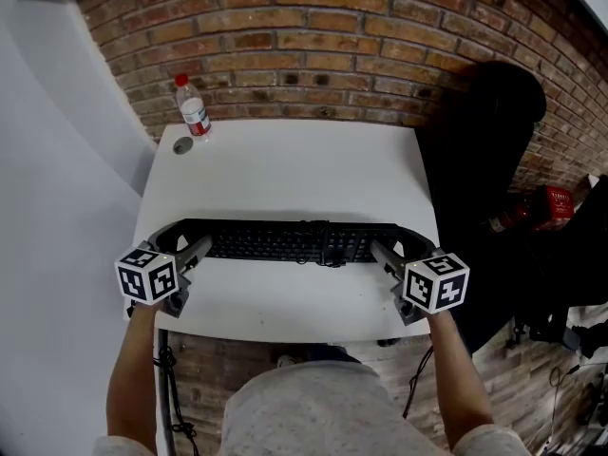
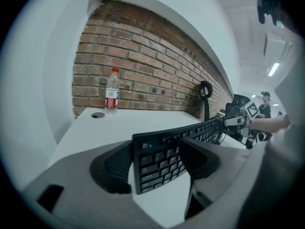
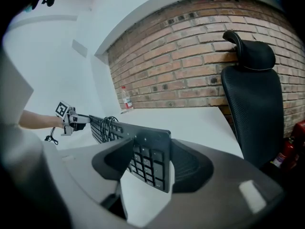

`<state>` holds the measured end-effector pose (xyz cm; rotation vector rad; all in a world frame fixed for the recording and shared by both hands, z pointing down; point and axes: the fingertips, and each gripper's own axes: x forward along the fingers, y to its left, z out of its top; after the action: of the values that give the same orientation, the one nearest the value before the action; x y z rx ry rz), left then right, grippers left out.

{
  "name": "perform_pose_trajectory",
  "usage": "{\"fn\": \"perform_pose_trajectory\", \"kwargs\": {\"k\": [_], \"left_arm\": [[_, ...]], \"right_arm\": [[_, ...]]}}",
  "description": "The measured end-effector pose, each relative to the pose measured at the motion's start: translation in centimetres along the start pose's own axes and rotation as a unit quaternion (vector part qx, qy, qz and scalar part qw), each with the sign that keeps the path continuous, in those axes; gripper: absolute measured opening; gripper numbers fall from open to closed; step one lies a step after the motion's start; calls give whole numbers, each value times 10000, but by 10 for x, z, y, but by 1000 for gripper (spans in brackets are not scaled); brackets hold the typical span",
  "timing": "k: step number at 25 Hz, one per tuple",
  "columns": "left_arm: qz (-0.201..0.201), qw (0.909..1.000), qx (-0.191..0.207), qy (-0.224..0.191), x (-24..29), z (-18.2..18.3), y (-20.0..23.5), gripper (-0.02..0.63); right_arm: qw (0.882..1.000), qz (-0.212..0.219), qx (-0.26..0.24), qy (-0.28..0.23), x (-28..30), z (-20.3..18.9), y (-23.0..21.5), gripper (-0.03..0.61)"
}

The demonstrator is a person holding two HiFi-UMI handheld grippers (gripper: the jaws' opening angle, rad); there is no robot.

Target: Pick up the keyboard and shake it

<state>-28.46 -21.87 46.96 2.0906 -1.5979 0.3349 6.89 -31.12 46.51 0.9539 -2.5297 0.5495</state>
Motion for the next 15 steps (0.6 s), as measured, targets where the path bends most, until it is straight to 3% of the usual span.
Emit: {"fn": "perform_pose_trajectory", "kwargs": {"k": [15], "left_arm": [[-51, 9998, 178, 74, -20, -12, -14, 311]], "right_arm": [[9994, -142, -313, -27, -20, -13, 14, 268]]}}
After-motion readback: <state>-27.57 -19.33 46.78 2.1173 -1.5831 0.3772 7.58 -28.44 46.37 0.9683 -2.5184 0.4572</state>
